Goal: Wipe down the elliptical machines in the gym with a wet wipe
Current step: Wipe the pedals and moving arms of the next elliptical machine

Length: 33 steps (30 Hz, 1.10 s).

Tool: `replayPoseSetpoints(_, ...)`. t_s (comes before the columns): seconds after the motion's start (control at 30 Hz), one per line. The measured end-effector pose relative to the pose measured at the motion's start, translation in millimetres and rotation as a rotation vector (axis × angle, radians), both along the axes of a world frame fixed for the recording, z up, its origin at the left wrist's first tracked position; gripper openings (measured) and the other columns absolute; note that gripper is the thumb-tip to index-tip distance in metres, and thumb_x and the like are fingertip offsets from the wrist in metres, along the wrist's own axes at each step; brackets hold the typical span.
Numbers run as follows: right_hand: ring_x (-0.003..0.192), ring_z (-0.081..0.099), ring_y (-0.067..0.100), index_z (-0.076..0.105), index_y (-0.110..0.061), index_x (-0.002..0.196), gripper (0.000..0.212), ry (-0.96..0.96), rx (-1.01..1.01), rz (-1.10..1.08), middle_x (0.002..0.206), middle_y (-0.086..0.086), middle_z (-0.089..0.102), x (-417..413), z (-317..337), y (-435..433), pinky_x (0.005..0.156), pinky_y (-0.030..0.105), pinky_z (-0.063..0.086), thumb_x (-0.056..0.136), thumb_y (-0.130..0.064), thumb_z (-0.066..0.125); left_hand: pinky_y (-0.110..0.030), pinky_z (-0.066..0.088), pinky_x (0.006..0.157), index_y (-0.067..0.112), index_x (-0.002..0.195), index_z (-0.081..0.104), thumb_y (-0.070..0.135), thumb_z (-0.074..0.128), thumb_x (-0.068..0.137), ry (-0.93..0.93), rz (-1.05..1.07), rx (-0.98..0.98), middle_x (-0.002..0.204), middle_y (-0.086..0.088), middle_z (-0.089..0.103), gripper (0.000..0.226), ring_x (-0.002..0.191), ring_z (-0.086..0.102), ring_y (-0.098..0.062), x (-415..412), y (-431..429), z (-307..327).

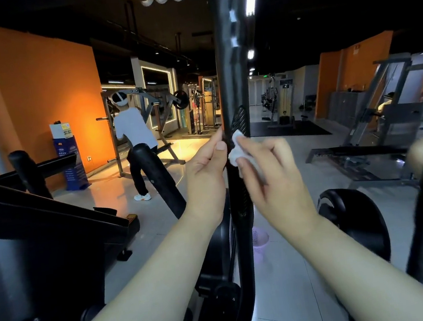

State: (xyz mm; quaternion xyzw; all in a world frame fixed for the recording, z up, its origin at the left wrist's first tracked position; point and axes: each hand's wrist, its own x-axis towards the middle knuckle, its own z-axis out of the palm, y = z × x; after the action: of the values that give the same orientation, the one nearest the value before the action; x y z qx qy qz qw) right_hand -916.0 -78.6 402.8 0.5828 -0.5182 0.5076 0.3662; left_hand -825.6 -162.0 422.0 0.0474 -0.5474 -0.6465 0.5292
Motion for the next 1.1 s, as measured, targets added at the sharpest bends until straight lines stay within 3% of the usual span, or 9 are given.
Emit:
replayPoseSetpoints(0.07, 0.092, 0.056, 0.015, 0.061, -0.007, 0.136, 0.036, -0.028, -0.020, 0.014, 0.103, 0.008, 0.051, -0.2, 2.4, -1.3, 0.088, 0.016, 0.046, 0.100, -0.004, 0.061, -0.045, 0.036, 0.121, 0.018, 0.135, 0.061, 0.014, 0.055, 0.103, -0.003, -0.011, -0.011, 0.145, -0.012, 0.058, 0.032, 0.138, 0.053, -0.020, -0.6, -1.4, -1.3)
replayPoseSetpoints(0.27, 0.084, 0.053, 0.027, 0.063, -0.007, 0.135, 0.034, 0.001, -0.072, -0.066, 0.097, 0.008, 0.048, 0.9, -9.9, -14.9, 0.073, 0.044, 0.050, 0.102, -0.012, 0.055, -0.045, 0.038, 0.119, 0.020, 0.132, 0.063, 0.010, 0.052, 0.105, -0.001, -0.024, -0.018, 0.140, -0.011, 0.062, 0.031, 0.135, 0.056, -0.022, 1.4, -0.1, 0.0)
replayPoseSetpoints(0.4, 0.131, 0.045, 0.036, 0.051, -0.006, 0.144, 0.039, 0.213, -0.025, -0.170, 0.145, 0.015, 0.038, -5.1, -20.2, -21.6, 0.111, 0.045, 0.038, 0.106, -0.012, 0.046, -0.043, 0.042, 0.116, 0.029, 0.118, 0.068, 0.007, 0.051, 0.104, -0.009, -0.027, 0.011, 0.136, -0.011, 0.066, 0.031, 0.130, 0.060, -0.021, 2.2, 1.7, 2.4)
replayPoseSetpoints(0.5, 0.150, 0.024, 0.034, 0.042, -0.004, 0.150, 0.043, 0.191, 0.042, -0.121, 0.160, 0.017, 0.023, -12.8, -22.3, -20.4, 0.123, 0.041, 0.022, 0.106, -0.007, 0.040, -0.043, 0.040, 0.118, 0.027, 0.122, 0.066, 0.008, 0.049, 0.105, 0.013, -0.035, -0.042, 0.137, -0.008, 0.065, 0.031, 0.132, 0.058, -0.020, 3.0, 1.1, 0.9)
replayPoseSetpoints(0.63, 0.114, 0.043, 0.030, 0.057, -0.011, 0.141, 0.039, 0.003, -0.089, -0.158, 0.125, 0.015, 0.045, -3.4, -20.1, -16.2, 0.107, 0.020, 0.027, 0.105, -0.012, 0.044, -0.038, 0.043, 0.115, 0.026, 0.122, 0.066, 0.006, 0.047, 0.105, 0.020, -0.033, -0.046, 0.134, -0.005, 0.067, 0.033, 0.130, 0.060, -0.017, 2.1, 1.8, 1.1)
replayPoseSetpoints(0.7, 0.099, 0.047, 0.026, 0.056, -0.004, 0.140, 0.040, 0.068, -0.052, -0.108, 0.109, 0.013, 0.051, 4.3, -21.8, -19.1, 0.100, 0.015, 0.028, 0.101, -0.005, 0.048, -0.043, 0.040, 0.118, 0.027, 0.123, 0.065, 0.007, 0.048, 0.106, 0.007, -0.014, -0.031, 0.140, -0.010, 0.063, 0.032, 0.134, 0.056, -0.021, 2.3, -0.5, 0.6)
replayPoseSetpoints(0.87, 0.092, 0.051, 0.023, 0.056, 0.000, 0.140, 0.041, 0.104, -0.037, -0.093, 0.103, 0.013, 0.053, -2.0, -12.4, -16.2, 0.084, 0.027, 0.046, 0.099, -0.001, 0.052, -0.046, 0.039, 0.119, 0.030, 0.119, 0.067, 0.008, 0.049, 0.105, 0.009, -0.006, -0.030, 0.140, -0.013, 0.063, 0.031, 0.135, 0.055, -0.024, 2.7, -2.2, 0.5)
replayPoseSetpoints(1.0, 0.097, 0.056, 0.027, 0.062, 0.002, 0.134, 0.037, 0.048, -0.058, -0.051, 0.111, 0.010, 0.051, 0.1, -12.3, -14.3, 0.089, 0.031, 0.048, 0.098, 0.002, 0.054, -0.033, 0.047, 0.111, 0.028, 0.114, 0.068, 0.004, 0.046, 0.105, 0.040, -0.042, -0.039, 0.121, 0.007, 0.072, 0.033, 0.124, 0.064, -0.015, 2.9, 3.0, 2.7)
replayPoseSetpoints(1.1, 0.097, 0.057, 0.029, 0.065, -0.001, 0.130, 0.032, 0.121, -0.015, -0.097, 0.116, 0.004, 0.049, -1.3, -13.6, -12.0, 0.090, 0.026, 0.044, 0.102, -0.008, 0.050, -0.039, 0.042, 0.116, 0.029, 0.115, 0.068, 0.006, 0.046, 0.105, 0.046, -0.045, -0.045, 0.130, 0.004, 0.068, 0.034, 0.131, 0.059, -0.023, 3.1, 2.5, 1.8)
